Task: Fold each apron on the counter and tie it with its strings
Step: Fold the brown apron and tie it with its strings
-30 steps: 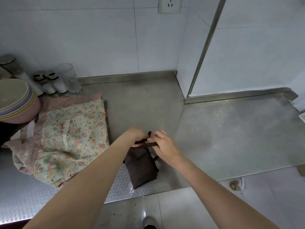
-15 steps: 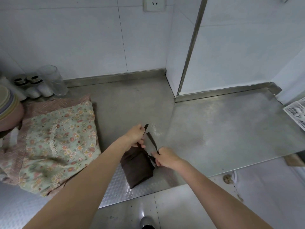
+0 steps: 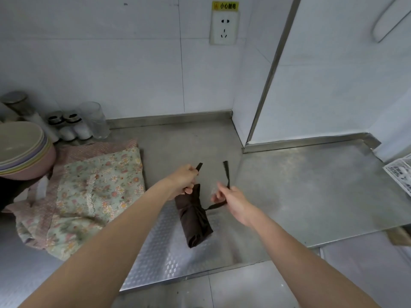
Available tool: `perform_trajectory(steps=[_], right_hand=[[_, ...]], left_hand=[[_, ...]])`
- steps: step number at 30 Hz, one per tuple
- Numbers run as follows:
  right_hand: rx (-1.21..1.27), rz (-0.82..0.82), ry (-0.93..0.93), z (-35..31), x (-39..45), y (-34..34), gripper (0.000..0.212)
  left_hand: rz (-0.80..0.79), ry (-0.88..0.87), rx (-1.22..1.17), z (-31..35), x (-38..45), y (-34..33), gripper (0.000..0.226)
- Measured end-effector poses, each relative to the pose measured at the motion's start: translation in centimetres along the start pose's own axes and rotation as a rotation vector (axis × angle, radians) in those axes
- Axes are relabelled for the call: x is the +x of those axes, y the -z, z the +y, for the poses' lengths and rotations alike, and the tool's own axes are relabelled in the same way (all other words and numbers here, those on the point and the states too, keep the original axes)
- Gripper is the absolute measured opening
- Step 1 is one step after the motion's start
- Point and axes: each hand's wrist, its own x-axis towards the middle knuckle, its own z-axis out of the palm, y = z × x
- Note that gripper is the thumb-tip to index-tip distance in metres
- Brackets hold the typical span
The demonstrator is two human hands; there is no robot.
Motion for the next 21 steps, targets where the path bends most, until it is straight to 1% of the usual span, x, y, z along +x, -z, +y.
perform_trajectory(steps=[1,2,3,5,7,8,10,12,14,15,17,18,20,21], right_hand=[[0.267,-0.006,-0.002,-0.6,-0.2,0.0,0.046],[0.389,-0.018,-0.005,-1.2,-0.3,-0.2,0.046],[0.360,-0.013,-0.006,-1.5,-0.2,-0.4,0.047],[0.087,0.017,0.004,-1.8,-0.1,-1.0,0.049],[-0.149,0.032,0.007,-1.6,0.2,-1.4,0.051],[-0.227,0.030,-0.003,-1.4,0.3,-1.4,0.051],[-0.298,0.027,-0.047,-1.1,0.5,-1.4,0.049],[-0.359,0.004,-0.111,-1.1,0.7,-1.4,0.040],[-0.509,-0.053,-0.125,-1.4,0.6,-1.9,0.022],[-0.567,-0.088,-0.130,-1.6,0.5,-2.2,0.016],[-0.596,-0.174,-0.124,-2.2,0.4,-2.8,0.028],[-0.556,-0.222,-0.105,-2.6,0.2,-3.1,0.028],[-0.449,-0.282,-0.023,-3.5,-0.1,-3.6,0.017],[-0.428,-0.268,0.015,-3.8,-0.3,-3.8,0.011]], left_hand=[[0.009,0.001,-0.016,-0.3,-0.1,0.2,0.028],[0.022,-0.006,0.001,-0.6,-0.1,0.4,0.029],[0.036,-0.021,0.040,-0.9,-0.2,0.6,0.031],[0.053,-0.051,0.100,-1.5,-0.4,1.0,0.032],[0.060,-0.065,0.095,-2.3,-0.6,1.5,0.032],[0.068,-0.067,0.090,-2.6,-0.6,1.8,0.032],[0.083,-0.082,0.092,-3.1,-0.9,2.3,0.031],[0.056,-0.130,0.088,-3.1,-1.3,2.3,0.030],[0.001,-0.219,0.075,-2.5,-2.1,1.6,0.029],[-0.031,-0.260,0.058,-2.2,-2.3,1.1,0.027],[-0.035,-0.338,0.082,-1.5,-2.6,0.4,0.023],[-0.003,-0.375,0.126,-1.2,-2.6,0.2,0.019],[0.051,-0.435,0.176,-0.8,-2.4,0.0,0.015],[0.052,-0.432,0.156,-0.9,-2.3,0.0,0.016]])
